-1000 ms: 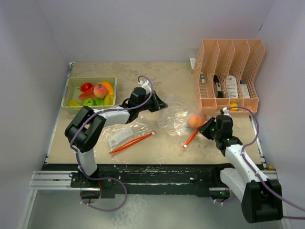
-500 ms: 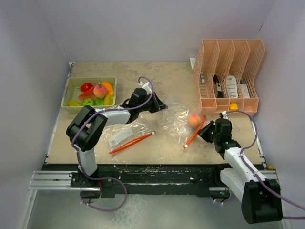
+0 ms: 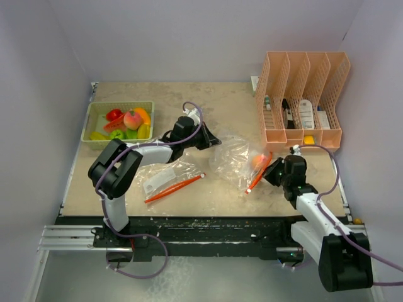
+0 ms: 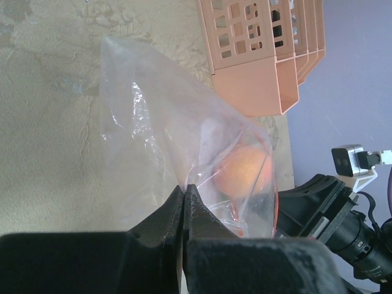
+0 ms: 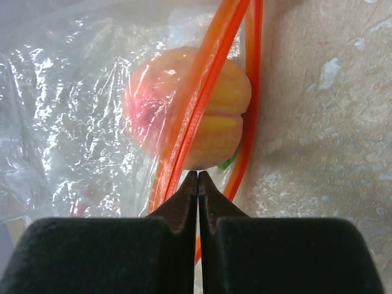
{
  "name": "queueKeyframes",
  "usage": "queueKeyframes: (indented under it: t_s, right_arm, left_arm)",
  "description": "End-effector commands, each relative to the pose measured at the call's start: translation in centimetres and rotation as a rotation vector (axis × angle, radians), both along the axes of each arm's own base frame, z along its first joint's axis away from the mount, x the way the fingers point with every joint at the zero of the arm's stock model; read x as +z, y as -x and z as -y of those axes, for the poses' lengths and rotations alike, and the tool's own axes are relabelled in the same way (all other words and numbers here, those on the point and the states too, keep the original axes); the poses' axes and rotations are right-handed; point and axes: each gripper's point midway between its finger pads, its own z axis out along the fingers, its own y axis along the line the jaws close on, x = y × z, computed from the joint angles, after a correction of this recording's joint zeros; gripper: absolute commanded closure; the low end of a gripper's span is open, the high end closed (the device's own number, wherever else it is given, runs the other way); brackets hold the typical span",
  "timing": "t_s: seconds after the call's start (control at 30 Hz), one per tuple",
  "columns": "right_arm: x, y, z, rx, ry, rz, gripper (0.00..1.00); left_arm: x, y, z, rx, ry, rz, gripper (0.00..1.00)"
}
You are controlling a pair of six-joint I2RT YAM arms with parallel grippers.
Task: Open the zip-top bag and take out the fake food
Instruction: Pick up the fake fruit from the zipper food storage bag.
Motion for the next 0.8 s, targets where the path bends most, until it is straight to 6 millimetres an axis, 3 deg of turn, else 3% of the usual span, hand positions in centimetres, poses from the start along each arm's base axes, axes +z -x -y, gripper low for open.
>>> queueKeyframes:
  t_s: [0.0, 0.27, 0.37, 0.43, 0.57, 0.67, 0.77]
  right_arm:
    - [3.9, -2.7, -0.6, 0.059, 0.011, 0.152, 1.0]
    - [7.5, -4.0, -0.5, 0.103, 0.063, 0.241, 0.98]
    - [7.3, -4.4, 0.3, 0.077, 0.109, 0.235, 0.94]
    - [6.6, -4.8, 1.1, 0.056, 0.151, 0.209, 0.84]
    - [4.7, -5.5, 2.1, 0.042, 0.22, 0.13, 0.47]
    - [3.4, -6.1, 2.2, 0.062, 0.243, 0.099, 0.32]
    - [2.2, -6.3, 2.3, 0.086, 0.265, 0.062, 0.24]
  left_arm:
    - [1.9, -0.7, 0.7, -0.008, 0.04, 0.038, 1.0]
    - [1.1, -0.6, 0.7, -0.01, 0.04, 0.02, 1.0]
    - [1.0, -0.6, 1.0, -0.019, 0.055, 0.014, 1.0]
    - [1.0, -0.5, 1.1, -0.024, 0.059, 0.011, 1.0]
    - [1.0, -0.5, 1.0, -0.024, 0.053, 0.013, 1.0]
    - [0.9, -0.5, 1.0, -0.024, 0.048, 0.014, 1.0]
    - [0.8, -0.4, 0.9, -0.024, 0.049, 0.008, 1.0]
